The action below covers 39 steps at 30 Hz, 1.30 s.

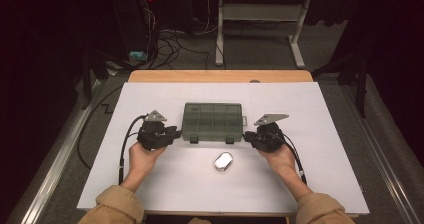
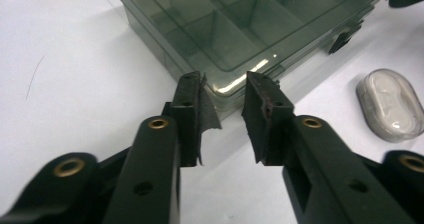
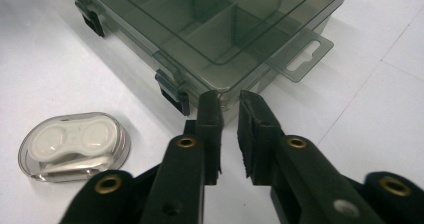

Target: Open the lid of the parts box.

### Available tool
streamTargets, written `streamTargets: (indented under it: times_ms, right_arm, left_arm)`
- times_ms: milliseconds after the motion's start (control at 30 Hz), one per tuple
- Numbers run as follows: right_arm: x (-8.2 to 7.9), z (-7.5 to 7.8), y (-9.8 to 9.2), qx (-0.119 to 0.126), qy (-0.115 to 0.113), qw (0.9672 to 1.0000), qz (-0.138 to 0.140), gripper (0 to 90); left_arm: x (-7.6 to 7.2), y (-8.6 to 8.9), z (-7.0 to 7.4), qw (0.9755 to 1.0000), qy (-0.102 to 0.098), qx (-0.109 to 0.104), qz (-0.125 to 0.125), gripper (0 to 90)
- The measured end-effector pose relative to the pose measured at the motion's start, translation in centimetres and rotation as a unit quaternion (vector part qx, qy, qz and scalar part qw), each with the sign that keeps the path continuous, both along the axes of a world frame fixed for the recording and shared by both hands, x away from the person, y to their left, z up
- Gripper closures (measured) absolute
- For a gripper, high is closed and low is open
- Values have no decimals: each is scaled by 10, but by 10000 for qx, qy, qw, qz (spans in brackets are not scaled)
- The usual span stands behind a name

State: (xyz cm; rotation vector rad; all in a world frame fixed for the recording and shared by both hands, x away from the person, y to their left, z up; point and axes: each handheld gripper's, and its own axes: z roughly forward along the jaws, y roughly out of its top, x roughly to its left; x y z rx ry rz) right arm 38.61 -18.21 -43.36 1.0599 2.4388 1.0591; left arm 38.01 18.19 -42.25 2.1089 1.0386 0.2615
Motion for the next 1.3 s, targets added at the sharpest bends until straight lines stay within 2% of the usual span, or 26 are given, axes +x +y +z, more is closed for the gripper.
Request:
streamTargets:
  times_ms: [67, 233, 400, 500, 733, 933, 1133, 1200, 1233, 1300]
  right_arm:
    - [2, 1, 1, -123, 26, 9999, 10, 858]
    - [4, 0, 0, -205, 107, 9997, -28, 882]
    - [7, -2, -1, -273, 225, 9994, -65, 899]
    - [8, -3, -1, -299, 294, 9991, -68, 899]
    - [10, -5, 2, -361, 348, 9987, -44, 899]
    - [9, -5, 5, -348, 335, 9988, 17, 898]
    - [7, -1, 4, -206, 185, 9996, 53, 896]
    - [7, 2, 3, -149, 133, 9998, 57, 895]
    - [6, 4, 3, -123, 137, 9998, 34, 893]
    - [6, 8, 2, -68, 66, 9999, 45, 890]
  left_arm:
    - [2, -1, 1, 9998, 91, 156, -23, 742]
    - [7, -2, 1, 9984, 218, 517, 3, 782]
    - [13, -5, -6, 9961, 488, 729, -88, 806]
    - [16, -8, -10, 9951, 577, 796, -107, 807]
    - [17, -12, -13, 9942, 600, 871, -180, 808]
    - [17, -12, -13, 9946, 614, 816, -200, 807]
    - [13, -11, -8, 9961, 499, 693, -204, 796]
    - [13, -11, -6, 9969, 415, 652, -170, 756]
    - [12, -12, -5, 9969, 384, 675, -155, 708]
    - [13, -13, -4, 9972, 310, 674, -117, 697]
